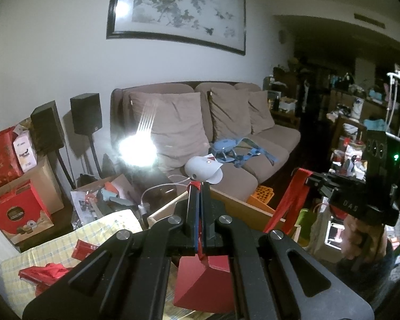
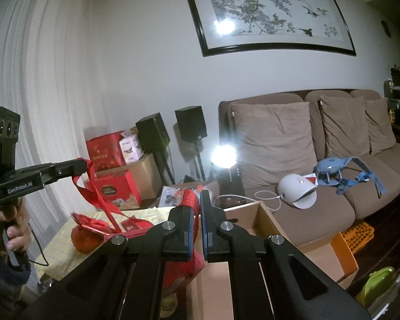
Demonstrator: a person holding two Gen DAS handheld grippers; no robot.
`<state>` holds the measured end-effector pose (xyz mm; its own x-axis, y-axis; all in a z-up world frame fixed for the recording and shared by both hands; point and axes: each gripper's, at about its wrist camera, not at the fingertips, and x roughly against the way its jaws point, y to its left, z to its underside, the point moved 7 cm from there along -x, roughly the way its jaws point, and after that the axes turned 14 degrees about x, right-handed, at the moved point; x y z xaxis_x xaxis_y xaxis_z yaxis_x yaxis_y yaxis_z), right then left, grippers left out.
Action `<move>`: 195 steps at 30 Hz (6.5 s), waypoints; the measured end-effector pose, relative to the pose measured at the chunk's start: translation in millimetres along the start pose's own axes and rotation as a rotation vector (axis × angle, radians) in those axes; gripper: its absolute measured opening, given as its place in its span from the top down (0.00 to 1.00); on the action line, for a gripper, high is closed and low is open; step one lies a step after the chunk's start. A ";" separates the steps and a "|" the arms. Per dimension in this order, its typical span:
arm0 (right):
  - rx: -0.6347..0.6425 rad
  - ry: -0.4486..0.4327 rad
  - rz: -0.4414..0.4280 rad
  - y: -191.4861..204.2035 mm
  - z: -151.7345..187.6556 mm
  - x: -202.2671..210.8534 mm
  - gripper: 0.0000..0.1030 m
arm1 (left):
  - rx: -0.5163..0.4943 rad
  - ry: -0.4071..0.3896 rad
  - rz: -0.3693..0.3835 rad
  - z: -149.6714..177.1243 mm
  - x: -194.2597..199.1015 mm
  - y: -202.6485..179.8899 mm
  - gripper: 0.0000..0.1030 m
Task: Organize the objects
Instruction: 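Carry the hanging red gift bag with both grippers toward the cardboard box, then hold the red gift bag above the cardboard box with both grippers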
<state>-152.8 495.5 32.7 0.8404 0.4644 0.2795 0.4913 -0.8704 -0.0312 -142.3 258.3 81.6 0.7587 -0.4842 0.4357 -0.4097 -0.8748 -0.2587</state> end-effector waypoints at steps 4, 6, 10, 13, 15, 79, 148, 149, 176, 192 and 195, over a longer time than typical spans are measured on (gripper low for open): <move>-0.006 -0.002 0.005 -2.5 1.3 2.0 0.97 | -0.002 -0.006 0.013 -2.4 -1.6 -7.3 0.99; -0.011 -0.005 0.011 -5.5 1.5 3.0 0.97 | -0.001 -0.006 0.019 -3.9 -3.5 -9.5 0.99; -0.023 -0.008 0.024 -13.7 1.8 6.7 0.97 | 0.006 -0.006 0.028 -6.1 -5.8 -13.1 0.99; -0.031 -0.014 0.034 -19.3 1.1 10.1 0.97 | 0.006 -0.006 0.036 -7.4 -7.5 -16.5 0.99; -0.036 -0.017 0.039 -22.1 1.2 12.5 0.97 | 0.007 -0.007 0.040 -8.2 -8.5 -18.6 0.99; -0.125 -0.095 0.218 -84.5 -4.5 73.3 0.97 | -0.015 0.059 0.236 -9.6 -47.3 -126.2 0.99; -0.118 -0.012 0.244 -98.9 8.1 53.0 0.97 | 0.074 0.107 0.212 6.2 -103.6 -118.7 0.99; -0.118 -0.011 0.243 -98.8 8.1 52.8 0.97 | 0.075 0.107 0.211 6.7 -104.1 -118.4 0.99; -0.101 0.053 0.204 -88.9 17.3 26.8 0.97 | 0.094 0.142 0.199 15.0 -127.1 -107.4 0.99; -0.092 0.094 0.181 -85.2 24.7 12.9 0.97 | 0.104 0.153 0.190 15.3 -132.7 -97.9 0.99; -0.090 0.096 0.179 -84.4 24.3 12.6 0.97 | 0.108 0.160 0.188 17.3 -135.5 -96.0 0.99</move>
<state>-178.1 578.9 15.4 0.8846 0.2875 0.3672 0.3106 -0.9505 -0.0041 -197.1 408.2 32.5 0.5815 -0.6420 0.4997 -0.4730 -0.7666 -0.4343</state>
